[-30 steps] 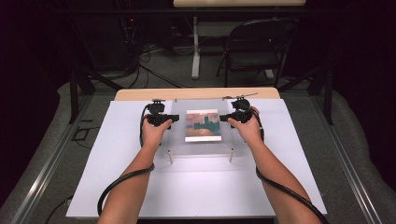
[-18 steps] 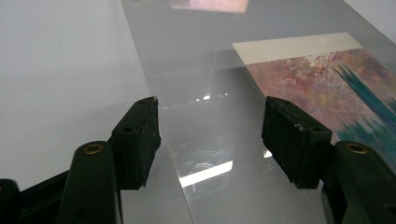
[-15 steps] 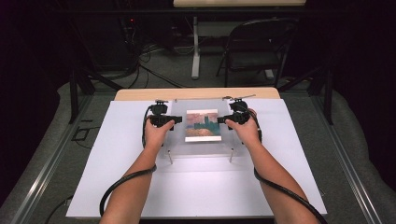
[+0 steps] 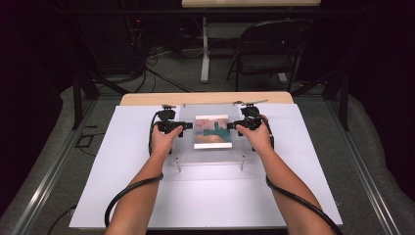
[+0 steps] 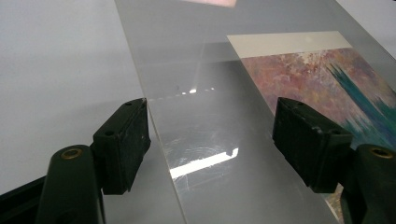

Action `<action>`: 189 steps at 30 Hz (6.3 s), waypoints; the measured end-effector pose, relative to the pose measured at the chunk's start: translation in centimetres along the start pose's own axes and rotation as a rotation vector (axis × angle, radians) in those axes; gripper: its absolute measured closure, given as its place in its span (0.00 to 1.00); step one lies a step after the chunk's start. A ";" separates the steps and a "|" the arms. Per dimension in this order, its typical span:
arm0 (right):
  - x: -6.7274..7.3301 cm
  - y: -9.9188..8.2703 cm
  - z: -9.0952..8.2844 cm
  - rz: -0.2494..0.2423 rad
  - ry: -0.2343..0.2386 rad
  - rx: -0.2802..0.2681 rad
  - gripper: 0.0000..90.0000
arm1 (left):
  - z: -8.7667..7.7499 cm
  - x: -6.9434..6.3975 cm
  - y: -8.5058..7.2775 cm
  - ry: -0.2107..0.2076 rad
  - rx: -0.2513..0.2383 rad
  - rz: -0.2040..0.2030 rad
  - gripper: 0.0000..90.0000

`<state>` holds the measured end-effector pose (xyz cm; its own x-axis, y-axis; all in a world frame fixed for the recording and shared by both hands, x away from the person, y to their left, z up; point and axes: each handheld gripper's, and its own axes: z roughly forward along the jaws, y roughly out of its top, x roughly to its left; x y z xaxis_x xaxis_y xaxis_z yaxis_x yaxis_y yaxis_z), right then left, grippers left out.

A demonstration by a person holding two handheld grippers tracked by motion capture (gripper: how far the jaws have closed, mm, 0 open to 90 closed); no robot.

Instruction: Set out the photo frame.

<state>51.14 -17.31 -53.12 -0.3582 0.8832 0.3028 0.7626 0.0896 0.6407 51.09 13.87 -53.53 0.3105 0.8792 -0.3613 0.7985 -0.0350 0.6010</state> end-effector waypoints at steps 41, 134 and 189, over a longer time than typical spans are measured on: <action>0.1 0.6 0.6 0.089 -0.001 0.043 0.26 | 0.4 0.0 0.3 -0.021 0.027 -0.068 0.27; 6.3 -1.2 -11.4 -0.157 -0.117 -0.200 0.52 | -11.8 -5.5 -2.0 0.025 -0.222 0.094 0.59; 9.2 -7.2 -17.8 -0.267 -0.144 -0.355 0.74 | -18.0 -7.6 -8.1 -0.001 -0.351 0.200 0.75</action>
<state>32.78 -17.97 -42.37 -0.4196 0.9077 0.0096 0.4129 0.1814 0.8925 32.97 16.01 -42.78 0.4429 0.8709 -0.2130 0.4973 -0.0410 0.8666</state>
